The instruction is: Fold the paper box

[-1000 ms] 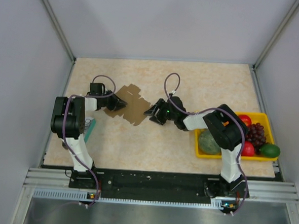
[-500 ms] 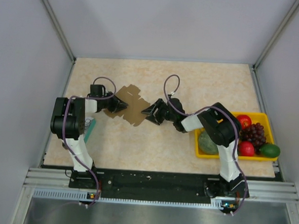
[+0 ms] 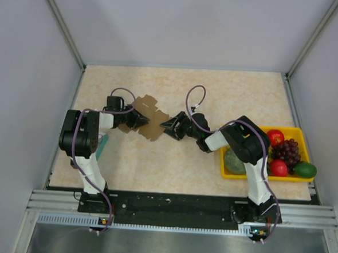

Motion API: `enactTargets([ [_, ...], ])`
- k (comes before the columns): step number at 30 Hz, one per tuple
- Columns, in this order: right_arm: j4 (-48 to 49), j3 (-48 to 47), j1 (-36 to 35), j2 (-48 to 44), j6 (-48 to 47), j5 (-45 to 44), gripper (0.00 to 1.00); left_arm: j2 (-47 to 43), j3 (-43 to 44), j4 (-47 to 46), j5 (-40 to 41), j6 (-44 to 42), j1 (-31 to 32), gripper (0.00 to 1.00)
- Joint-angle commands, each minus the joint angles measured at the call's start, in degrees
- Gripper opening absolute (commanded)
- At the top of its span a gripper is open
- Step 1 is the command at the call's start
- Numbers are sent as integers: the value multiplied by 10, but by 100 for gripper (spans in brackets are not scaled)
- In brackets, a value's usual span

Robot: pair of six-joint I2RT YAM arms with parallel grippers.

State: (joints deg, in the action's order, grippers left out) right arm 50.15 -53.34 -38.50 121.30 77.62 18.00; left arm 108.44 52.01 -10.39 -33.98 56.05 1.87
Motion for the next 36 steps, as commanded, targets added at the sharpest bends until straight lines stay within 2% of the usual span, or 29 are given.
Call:
enactTargets([
  [1,47,-35,-5,15,-13,-9,55,-20,-15,-2,6,-4,10,26],
  [7,36,-49,-6,28,1,-16,54,-24,-21,-1,5,-7,14,25],
  [11,49,-59,-4,44,12,-24,47,-26,-23,-1,7,-8,16,25],
  [14,62,-69,-6,53,15,-28,47,-24,-25,1,7,-10,17,25],
  [22,0,-127,-6,85,-27,8,47,-17,-31,-1,-7,-13,18,25],
  [26,13,-100,-6,77,-35,7,47,-37,-24,24,-1,-32,24,25],
  [27,10,-93,-5,72,-44,6,47,-48,-11,41,25,-62,26,26],
  [32,-50,-73,4,51,-68,21,47,-105,54,136,59,-124,10,46],
  [36,-95,-70,10,37,-91,22,48,-85,153,237,97,-179,-14,49],
])
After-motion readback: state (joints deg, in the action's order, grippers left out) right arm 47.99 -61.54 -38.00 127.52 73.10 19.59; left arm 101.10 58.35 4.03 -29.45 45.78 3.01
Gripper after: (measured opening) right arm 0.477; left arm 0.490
